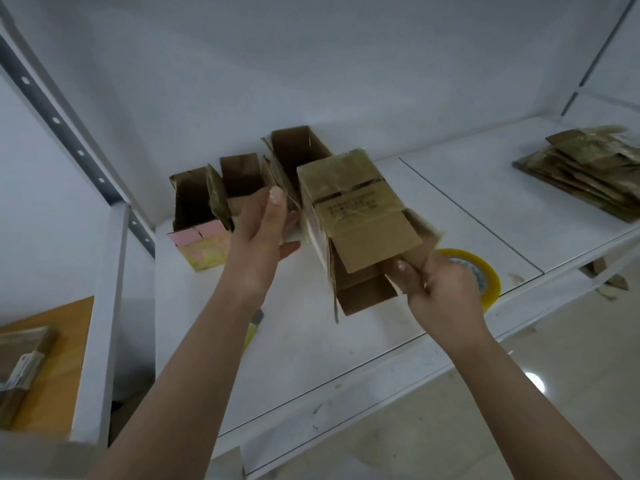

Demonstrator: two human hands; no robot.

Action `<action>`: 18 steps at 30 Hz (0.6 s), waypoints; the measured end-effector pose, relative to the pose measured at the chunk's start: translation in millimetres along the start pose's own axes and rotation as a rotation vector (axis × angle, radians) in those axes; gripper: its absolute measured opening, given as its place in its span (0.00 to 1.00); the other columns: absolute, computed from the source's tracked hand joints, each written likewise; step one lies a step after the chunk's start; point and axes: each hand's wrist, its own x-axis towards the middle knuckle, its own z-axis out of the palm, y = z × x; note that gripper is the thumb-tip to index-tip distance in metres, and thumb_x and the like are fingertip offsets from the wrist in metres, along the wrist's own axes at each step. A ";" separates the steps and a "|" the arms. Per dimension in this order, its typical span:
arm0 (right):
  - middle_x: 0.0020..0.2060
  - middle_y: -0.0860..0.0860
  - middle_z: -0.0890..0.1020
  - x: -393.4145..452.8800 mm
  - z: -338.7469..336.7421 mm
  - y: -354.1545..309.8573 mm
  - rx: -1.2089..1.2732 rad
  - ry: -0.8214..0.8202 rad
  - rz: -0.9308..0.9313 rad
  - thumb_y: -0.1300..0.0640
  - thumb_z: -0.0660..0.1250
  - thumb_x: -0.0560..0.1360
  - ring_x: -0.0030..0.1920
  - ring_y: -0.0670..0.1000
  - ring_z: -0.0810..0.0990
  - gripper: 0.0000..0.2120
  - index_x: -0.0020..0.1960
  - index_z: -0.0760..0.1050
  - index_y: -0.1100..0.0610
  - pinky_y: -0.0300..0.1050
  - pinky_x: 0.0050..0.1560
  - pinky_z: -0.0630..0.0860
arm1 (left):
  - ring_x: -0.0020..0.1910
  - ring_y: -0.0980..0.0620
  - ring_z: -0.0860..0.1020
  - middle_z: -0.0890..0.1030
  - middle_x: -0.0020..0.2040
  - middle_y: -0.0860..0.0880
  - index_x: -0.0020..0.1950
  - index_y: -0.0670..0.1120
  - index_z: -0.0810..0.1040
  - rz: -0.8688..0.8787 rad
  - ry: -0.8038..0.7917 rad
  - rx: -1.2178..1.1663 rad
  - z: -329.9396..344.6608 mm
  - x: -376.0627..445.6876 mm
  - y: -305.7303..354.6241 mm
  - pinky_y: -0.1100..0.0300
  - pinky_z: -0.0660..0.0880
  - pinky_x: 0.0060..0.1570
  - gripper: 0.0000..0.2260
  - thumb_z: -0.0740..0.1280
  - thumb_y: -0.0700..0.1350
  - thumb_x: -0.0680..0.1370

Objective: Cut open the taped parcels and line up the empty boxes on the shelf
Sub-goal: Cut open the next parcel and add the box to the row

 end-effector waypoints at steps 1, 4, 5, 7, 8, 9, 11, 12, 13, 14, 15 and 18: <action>0.22 0.47 0.64 1.7 -2.2 -0.7 -0.007 -0.003 0.025 0.58 0.66 0.78 0.23 0.52 0.65 0.13 0.36 0.69 0.59 0.39 0.27 0.55 | 0.63 0.56 0.76 0.78 0.61 0.57 0.60 0.60 0.74 0.005 -0.025 0.047 0.4 -4.4 -1.8 0.48 0.74 0.63 0.26 0.55 0.73 0.71; 0.24 0.45 0.63 6.4 -9.4 -7.4 -0.082 -0.018 0.100 0.59 0.66 0.78 0.25 0.48 0.63 0.13 0.38 0.66 0.58 0.39 0.29 0.53 | 0.65 0.55 0.74 0.78 0.64 0.55 0.60 0.59 0.77 0.033 -0.146 0.306 -1.9 -18.3 -14.8 0.49 0.70 0.66 0.41 0.48 0.84 0.61; 0.24 0.45 0.63 7.5 -11.0 -10.4 -0.103 -0.019 0.109 0.59 0.66 0.79 0.26 0.46 0.62 0.13 0.39 0.65 0.58 0.39 0.29 0.53 | 0.65 0.55 0.74 0.79 0.64 0.54 0.62 0.56 0.77 0.043 -0.167 0.366 -3.4 -21.9 -18.7 0.49 0.70 0.66 0.46 0.48 0.85 0.58; 0.26 0.45 0.64 9.7 -13.8 -18.3 -0.140 -0.034 0.142 0.58 0.64 0.79 0.27 0.44 0.62 0.11 0.40 0.65 0.57 0.39 0.29 0.53 | 0.64 0.55 0.74 0.78 0.64 0.55 0.65 0.54 0.75 0.055 -0.192 0.532 -3.2 -27.2 -21.9 0.52 0.72 0.62 0.49 0.52 0.84 0.57; 0.26 0.45 0.64 10.3 -14.9 -22.2 -0.152 -0.042 0.152 0.58 0.64 0.79 0.28 0.45 0.62 0.11 0.41 0.65 0.57 0.39 0.29 0.53 | 0.65 0.54 0.74 0.77 0.65 0.56 0.67 0.53 0.73 0.050 -0.207 0.662 0.0 -29.9 -21.3 0.55 0.71 0.60 0.49 0.55 0.83 0.58; 0.26 0.45 0.64 10.4 -15.4 -25.0 -0.161 -0.043 0.151 0.58 0.64 0.79 0.28 0.47 0.63 0.10 0.42 0.65 0.57 0.39 0.28 0.54 | 0.65 0.54 0.74 0.76 0.65 0.56 0.69 0.53 0.70 0.053 -0.212 0.800 4.1 -32.3 -21.4 0.58 0.70 0.58 0.49 0.57 0.83 0.58; 0.27 0.46 0.64 10.1 -16.1 -30.0 -0.182 -0.037 0.129 0.58 0.64 0.79 0.30 0.51 0.66 0.10 0.42 0.65 0.57 0.39 0.28 0.54 | 0.61 0.52 0.77 0.79 0.62 0.54 0.67 0.51 0.70 0.096 -0.156 0.979 11.6 -33.5 -27.6 0.60 0.71 0.54 0.43 0.63 0.78 0.62; 0.27 0.46 0.65 9.8 -15.9 -31.6 -0.195 -0.034 0.116 0.57 0.64 0.79 0.31 0.53 0.67 0.09 0.43 0.66 0.57 0.39 0.28 0.55 | 0.57 0.51 0.79 0.80 0.58 0.53 0.64 0.50 0.72 0.135 -0.108 1.004 13.8 -31.7 -31.8 0.59 0.74 0.53 0.36 0.65 0.74 0.66; 0.27 0.47 0.66 10.0 -15.2 -31.8 -0.201 -0.025 0.106 0.56 0.64 0.79 0.31 0.53 0.67 0.07 0.45 0.68 0.58 0.39 0.28 0.55 | 0.54 0.50 0.81 0.82 0.54 0.53 0.60 0.49 0.75 0.181 -0.067 1.003 14.8 -28.3 -36.5 0.57 0.76 0.51 0.27 0.67 0.68 0.71; 0.28 0.48 0.68 10.6 -14.5 -31.6 -0.198 -0.011 0.107 0.56 0.64 0.79 0.32 0.53 0.68 0.06 0.47 0.71 0.59 0.38 0.28 0.55 | 0.50 0.48 0.82 0.83 0.50 0.52 0.56 0.48 0.76 0.218 -0.039 0.998 15.8 -25.0 -39.6 0.56 0.77 0.48 0.19 0.67 0.62 0.75; 0.30 0.50 0.71 11.1 -13.5 -30.6 -0.192 0.009 0.111 0.55 0.64 0.79 0.32 0.54 0.69 0.07 0.50 0.73 0.59 0.38 0.29 0.56 | 0.46 0.47 0.82 0.84 0.46 0.50 0.53 0.47 0.77 0.243 -0.018 0.989 16.9 -21.5 -41.7 0.56 0.76 0.44 0.14 0.66 0.57 0.77; 0.34 0.53 0.79 11.8 -11.7 -24.8 -0.120 0.100 0.157 0.51 0.65 0.79 0.37 0.58 0.78 0.12 0.58 0.76 0.58 0.41 0.33 0.64 | 0.37 0.46 0.78 0.81 0.38 0.46 0.46 0.43 0.77 0.293 0.015 0.926 21.2 -11.1 -39.9 0.56 0.72 0.36 0.12 0.64 0.52 0.79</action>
